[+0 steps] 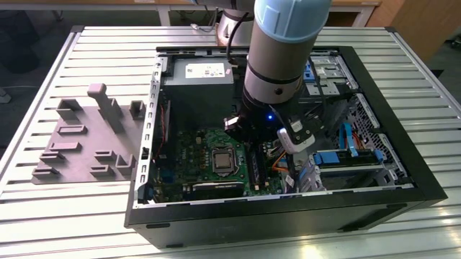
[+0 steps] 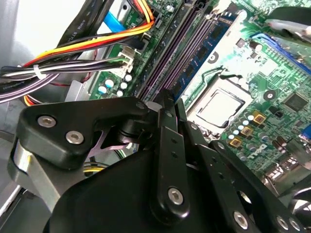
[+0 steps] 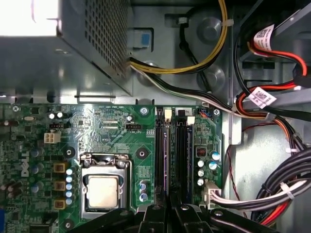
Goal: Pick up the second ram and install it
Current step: 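Insert the second ram into the second slot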
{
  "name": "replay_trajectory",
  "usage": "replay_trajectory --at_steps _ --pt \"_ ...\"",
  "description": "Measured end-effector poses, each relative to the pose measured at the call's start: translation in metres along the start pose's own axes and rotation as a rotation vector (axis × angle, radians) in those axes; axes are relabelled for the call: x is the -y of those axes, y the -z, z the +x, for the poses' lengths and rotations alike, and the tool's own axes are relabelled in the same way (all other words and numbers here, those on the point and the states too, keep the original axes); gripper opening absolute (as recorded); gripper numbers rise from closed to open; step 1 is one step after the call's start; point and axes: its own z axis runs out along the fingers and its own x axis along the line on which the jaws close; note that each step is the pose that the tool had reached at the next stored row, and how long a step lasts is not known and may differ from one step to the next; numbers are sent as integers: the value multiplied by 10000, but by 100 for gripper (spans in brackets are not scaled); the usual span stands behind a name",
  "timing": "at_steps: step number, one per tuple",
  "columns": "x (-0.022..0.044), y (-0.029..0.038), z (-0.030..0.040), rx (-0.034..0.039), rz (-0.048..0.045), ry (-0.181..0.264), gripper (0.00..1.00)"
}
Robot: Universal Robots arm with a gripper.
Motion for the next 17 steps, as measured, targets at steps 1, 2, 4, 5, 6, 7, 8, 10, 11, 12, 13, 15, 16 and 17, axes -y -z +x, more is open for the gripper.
replay_trajectory --at_steps 1,2,4,5,6,7,8,10,11,12,13,15,16,17 --pt "-3 -8 -1 0 -1 0 14" --pt "-5 -15 -2 -1 -2 0 14" --pt "-6 -31 -3 -1 -10 1 14" --pt "-6 -38 -2 -1 -14 0 14" --pt "-6 -43 -3 -2 -17 1 14" --pt "-6 -45 -3 -5 -16 1 14" --pt "-6 -45 -3 -11 -14 1 14" --pt "-7 -47 -3 -13 -16 0 14" --pt "-7 -47 -3 -13 -17 0 14" --pt "-7 -47 -3 -14 -18 1 14" --pt "-7 -47 -3 -16 -19 0 14" --pt "-7 -47 -8 -36 -28 2 14" --pt "-7 -48 -8 -48 -29 0 14" --pt "-7 -49 -8 -59 -31 -1 14"
